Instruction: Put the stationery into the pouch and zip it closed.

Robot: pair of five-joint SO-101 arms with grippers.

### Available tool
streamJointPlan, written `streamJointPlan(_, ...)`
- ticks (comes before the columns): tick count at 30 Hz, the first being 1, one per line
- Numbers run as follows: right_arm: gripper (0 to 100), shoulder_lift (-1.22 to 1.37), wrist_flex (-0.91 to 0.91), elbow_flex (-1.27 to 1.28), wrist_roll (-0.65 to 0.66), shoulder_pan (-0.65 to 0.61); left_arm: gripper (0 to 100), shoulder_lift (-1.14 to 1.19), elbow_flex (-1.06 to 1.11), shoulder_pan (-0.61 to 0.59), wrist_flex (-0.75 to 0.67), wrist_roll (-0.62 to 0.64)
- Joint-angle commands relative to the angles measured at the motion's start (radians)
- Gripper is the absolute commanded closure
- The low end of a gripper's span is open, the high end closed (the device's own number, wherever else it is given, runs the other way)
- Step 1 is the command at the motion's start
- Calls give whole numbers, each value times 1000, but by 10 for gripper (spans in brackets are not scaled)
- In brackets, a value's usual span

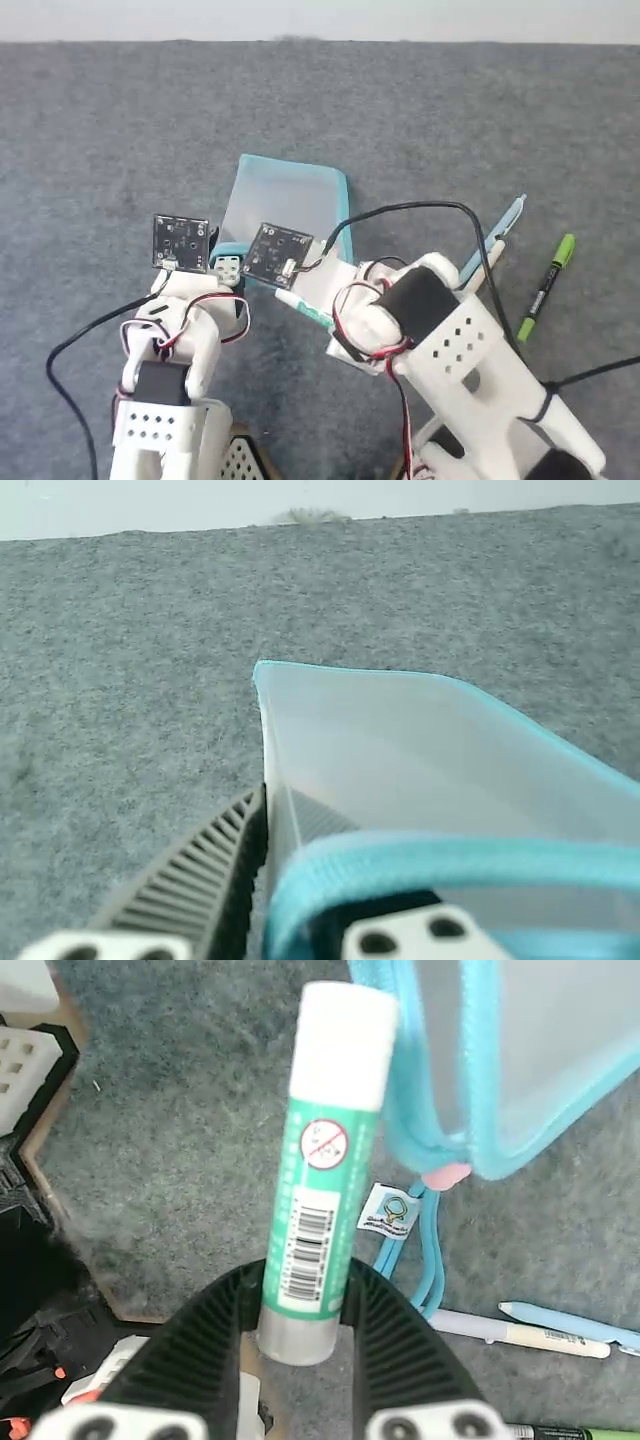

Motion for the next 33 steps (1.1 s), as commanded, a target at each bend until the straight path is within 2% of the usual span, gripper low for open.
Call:
streamJointPlan(1, 992, 104, 13, -78, -37, 51, 988, 6, -13, 15, -40, 25)
streamJointPlan(13, 992, 484, 41, -500, -137, 203, 988, 3, 4, 43, -43, -9)
streamJointPlan(17, 992, 561, 41, -635, -173, 203, 988, 5, 15, 106, -41, -11)
streamJointPlan(20, 988, 598, 41, -700, -149, 154, 988, 0, 27, 129, -44, -40)
streamJointPlan(28, 757, 622, 41, -806, -130, 105, 988, 2, 30, 135, -44, -51)
streamJointPlan(33, 729, 596, 41, -822, -137, 108, 988, 3, 30, 130, -44, -51)
